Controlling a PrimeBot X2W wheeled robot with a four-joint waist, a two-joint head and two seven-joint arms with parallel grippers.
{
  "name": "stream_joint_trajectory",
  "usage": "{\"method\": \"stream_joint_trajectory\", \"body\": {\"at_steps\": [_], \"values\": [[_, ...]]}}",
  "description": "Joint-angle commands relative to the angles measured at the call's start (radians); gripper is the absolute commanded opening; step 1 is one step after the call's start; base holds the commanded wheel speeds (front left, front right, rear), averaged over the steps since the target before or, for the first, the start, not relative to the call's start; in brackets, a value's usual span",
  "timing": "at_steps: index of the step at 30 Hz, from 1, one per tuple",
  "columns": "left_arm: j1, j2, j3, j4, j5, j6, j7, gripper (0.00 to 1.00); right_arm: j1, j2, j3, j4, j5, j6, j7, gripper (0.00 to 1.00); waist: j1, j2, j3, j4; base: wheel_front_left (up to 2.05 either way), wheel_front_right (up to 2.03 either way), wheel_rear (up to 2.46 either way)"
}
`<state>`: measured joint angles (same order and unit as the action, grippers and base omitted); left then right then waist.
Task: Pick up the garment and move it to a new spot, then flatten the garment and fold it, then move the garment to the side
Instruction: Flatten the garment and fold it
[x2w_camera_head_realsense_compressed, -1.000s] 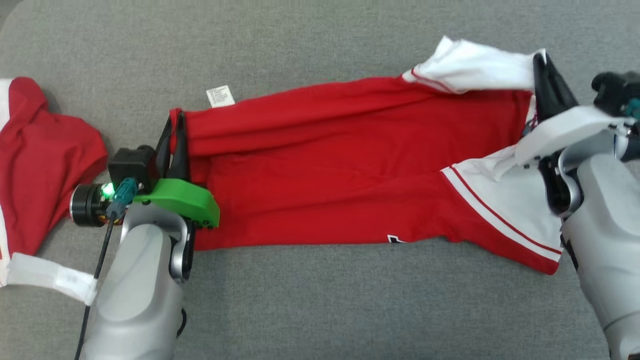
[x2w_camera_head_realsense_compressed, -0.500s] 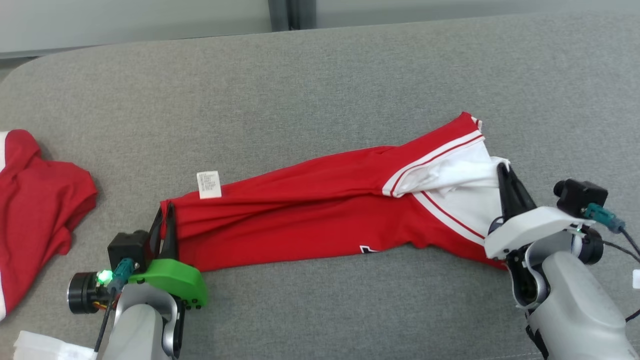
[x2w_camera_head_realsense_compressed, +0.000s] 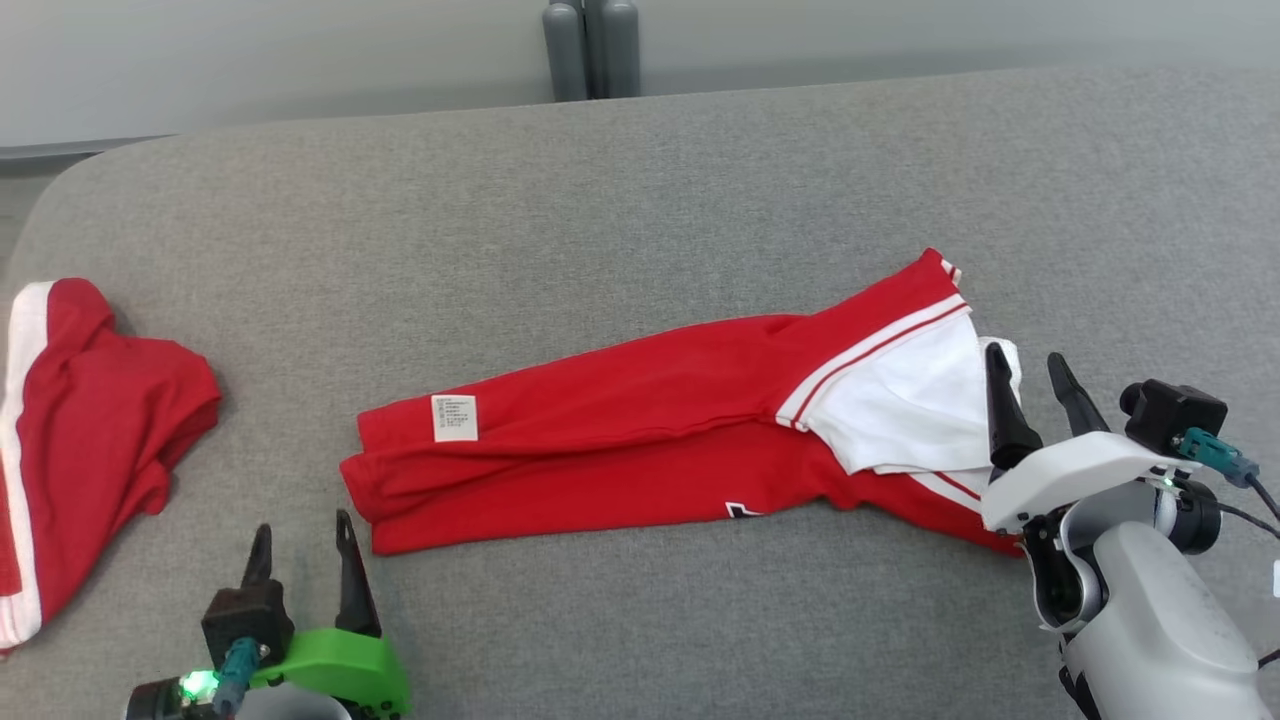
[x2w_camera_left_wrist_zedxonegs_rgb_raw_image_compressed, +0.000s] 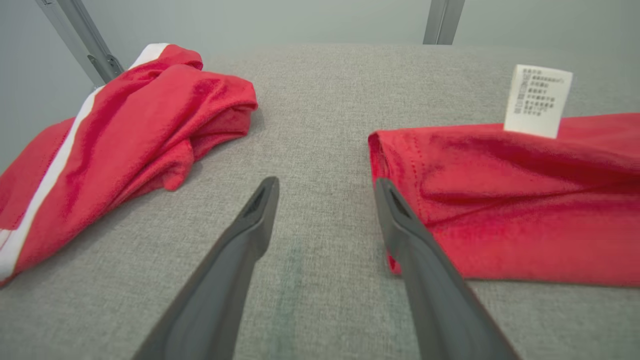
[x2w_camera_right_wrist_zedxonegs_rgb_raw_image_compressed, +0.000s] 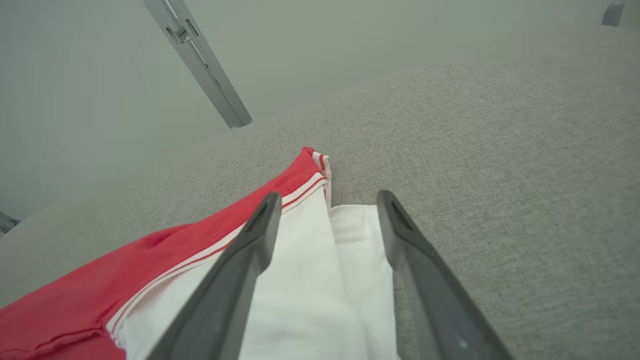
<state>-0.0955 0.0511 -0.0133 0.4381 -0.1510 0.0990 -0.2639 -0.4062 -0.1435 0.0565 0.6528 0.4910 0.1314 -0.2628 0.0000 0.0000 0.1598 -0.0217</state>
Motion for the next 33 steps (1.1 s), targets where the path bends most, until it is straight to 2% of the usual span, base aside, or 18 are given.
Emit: {"method": "stream_joint_trajectory", "body": {"at_steps": [1,9,10,14,15,16,17,20,22,28,33], "values": [[0.025,0.001,-0.014,-0.006,-0.017,0.008,0.000,1.00,0.012,0.001,0.000,0.019,-0.014,-0.001,-0.003,1.00,0.0000,0.0000,-0.013,0.034,0.00,0.00,0.00],[0.031,0.002,-0.066,-0.029,-0.039,0.027,0.000,1.00,-0.040,-0.009,-0.006,0.218,-0.046,-0.001,0.021,1.00,0.0000,0.0000,-0.008,0.115,0.00,0.00,0.00],[0.026,0.002,-0.071,-0.033,-0.043,0.030,0.000,1.00,-0.049,-0.003,-0.012,0.266,-0.039,-0.001,0.028,1.00,0.0000,0.0000,-0.003,0.127,0.00,0.00,0.00],[0.020,0.002,-0.073,-0.039,-0.047,0.032,0.000,1.00,-0.054,0.035,0.022,0.324,-0.002,0.001,0.062,1.00,0.0000,0.0000,0.004,0.138,0.00,0.00,0.00],[0.019,0.002,-0.073,-0.040,-0.048,0.031,0.000,1.00,-0.050,0.043,0.034,0.329,0.013,0.002,0.073,0.91,0.0000,0.0000,0.006,0.139,0.00,0.00,0.00],[0.018,0.002,-0.075,-0.042,-0.050,0.031,0.000,1.00,-0.046,0.050,0.043,0.334,0.036,0.002,0.082,0.34,0.0000,0.0000,0.008,0.140,0.00,0.00,0.00],[0.017,0.002,-0.076,-0.044,-0.051,0.032,0.000,1.00,-0.045,0.053,0.051,0.336,0.049,0.002,0.089,0.00,0.0000,0.0000,0.010,0.140,0.00,0.00,0.00],[0.009,0.001,-0.083,-0.049,-0.052,0.033,0.000,1.00,-0.046,0.043,0.064,0.344,0.095,0.001,0.090,0.00,0.0000,0.0000,0.017,0.137,0.00,0.00,0.00],[0.004,0.001,-0.091,-0.051,-0.054,0.034,0.000,1.00,-0.055,0.010,0.062,0.349,0.100,-0.002,0.061,0.00,0.0000,0.0000,0.020,0.135,0.00,0.00,0.00],[-0.005,0.001,-0.102,-0.056,-0.056,0.029,0.000,1.00,-0.085,-0.077,-0.011,0.349,0.117,-0.006,0.002,0.00,0.0000,0.0000,0.021,0.125,0.00,0.00,0.00],[0.000,0.002,-0.114,-0.051,-0.063,0.027,0.000,1.00,-0.086,-0.102,-0.079,0.266,0.077,-0.002,-0.003,0.00,0.0000,0.0000,0.015,0.109,0.00,0.00,0.00]]}}
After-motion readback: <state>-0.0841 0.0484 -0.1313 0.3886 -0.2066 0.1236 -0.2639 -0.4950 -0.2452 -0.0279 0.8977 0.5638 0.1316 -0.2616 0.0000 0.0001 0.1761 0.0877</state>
